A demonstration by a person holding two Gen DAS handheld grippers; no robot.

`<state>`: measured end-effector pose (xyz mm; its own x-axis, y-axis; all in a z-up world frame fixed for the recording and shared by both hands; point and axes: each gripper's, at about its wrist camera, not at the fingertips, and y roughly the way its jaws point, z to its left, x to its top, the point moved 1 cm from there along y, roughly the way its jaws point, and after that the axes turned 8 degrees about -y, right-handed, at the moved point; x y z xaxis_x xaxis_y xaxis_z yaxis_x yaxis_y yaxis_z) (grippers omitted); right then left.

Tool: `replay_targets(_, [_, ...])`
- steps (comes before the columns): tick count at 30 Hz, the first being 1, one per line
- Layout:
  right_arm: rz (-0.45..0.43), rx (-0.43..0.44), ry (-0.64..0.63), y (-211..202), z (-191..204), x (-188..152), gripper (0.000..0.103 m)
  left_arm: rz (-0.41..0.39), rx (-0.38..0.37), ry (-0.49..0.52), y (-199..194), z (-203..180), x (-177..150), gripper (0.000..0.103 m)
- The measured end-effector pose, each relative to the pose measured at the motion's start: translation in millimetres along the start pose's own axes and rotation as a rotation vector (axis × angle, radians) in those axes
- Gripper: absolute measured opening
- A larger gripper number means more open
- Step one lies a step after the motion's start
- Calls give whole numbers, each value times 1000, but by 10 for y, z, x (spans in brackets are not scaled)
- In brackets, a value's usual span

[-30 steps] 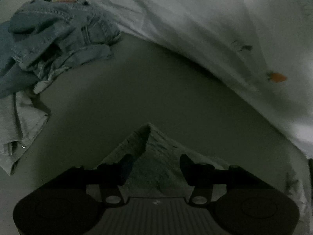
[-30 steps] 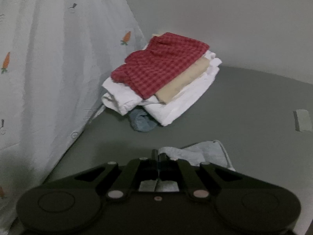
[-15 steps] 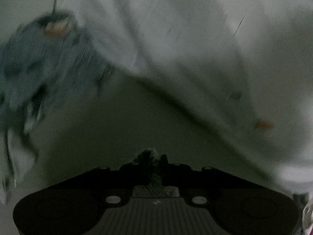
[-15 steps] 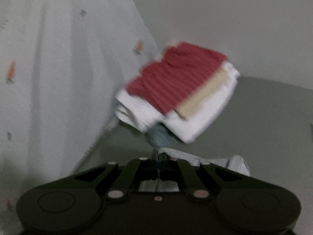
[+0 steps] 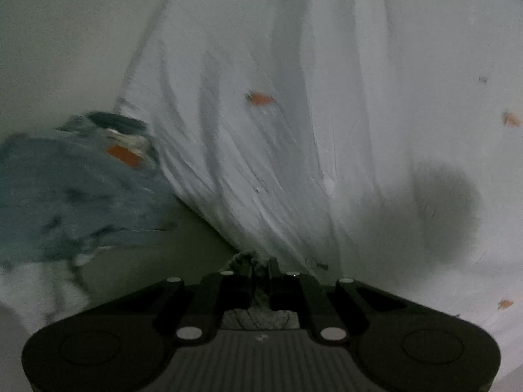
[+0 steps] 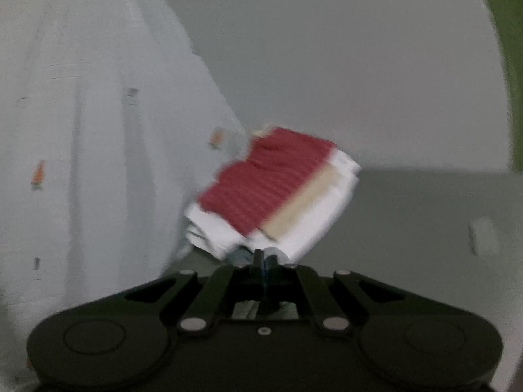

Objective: Fold clothes

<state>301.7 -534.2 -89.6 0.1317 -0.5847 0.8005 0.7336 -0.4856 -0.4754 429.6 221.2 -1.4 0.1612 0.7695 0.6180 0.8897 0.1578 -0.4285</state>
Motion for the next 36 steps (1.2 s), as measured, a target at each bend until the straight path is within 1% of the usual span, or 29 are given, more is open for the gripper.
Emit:
replay_targets(1, [23,-16,17,9,-112,-80,1,-17,11,-15,-200,88,-23,8])
replay_targets(3, [78,-52,43,30,-329,-221,1,-23,74,-41,-555,313,-133,8])
replay_targets(5, [143,-81,64,60,-534,-362,1,-4,160,-64,-853,556,-287,8])
replay_targets(8, [250,-134,62,111,-764,-545,1,44,280,-153,-1155,1001,-566,8])
replay_targets(10, [325,-155,36,162,-849,-625,1,63,337,-218,-1325,1261,-744,8])
replay_targets(12, [373,-168,10,196,-890,-662,2,71,371,-253,-1430,1402,-872,8])
replay_targets(13, [390,-167,-9,199,-902,-664,3,74,380,-264,-1447,1456,-918,8])
replay_targets(15, [413,-165,-47,208,-899,-654,11,78,373,-276,-1489,1500,-972,8])
replay_targets(17, [422,-166,-71,220,-897,-632,26,75,363,-277,-1505,1500,-991,8])
replay_targets(18, [423,-169,-73,226,-905,-621,28,72,357,-271,-1508,1472,-981,8])
replay_targets(20, [430,-170,-30,229,-960,-627,33,71,348,-258,-1528,1450,-979,8])
replay_targets(22, [438,-162,28,218,-1015,-657,36,72,342,-242,-1501,1413,-963,8])
replay_targets(25, [452,-152,110,198,-1091,-716,38,69,331,-248,-1442,1398,-928,8])
replay_targets(28, [488,-178,157,219,-1131,-788,38,69,318,-257,-1343,1378,-878,8])
replay_targets(30, [507,-228,169,219,-1166,-809,38,68,309,-241,-1313,1328,-857,8])
replay_targets(32, [509,-298,142,215,-1187,-801,43,63,310,-224,-1305,1290,-861,8])
replay_targets(33, [501,-308,125,217,-1195,-793,44,62,310,-218,-1307,1279,-866,8])
replay_targets(34, [494,-294,125,223,-1205,-785,45,61,311,-214,-1307,1272,-870,8])
replay_targets(36, [486,-208,186,247,-1246,-790,43,66,312,-232,-1296,1305,-885,8])
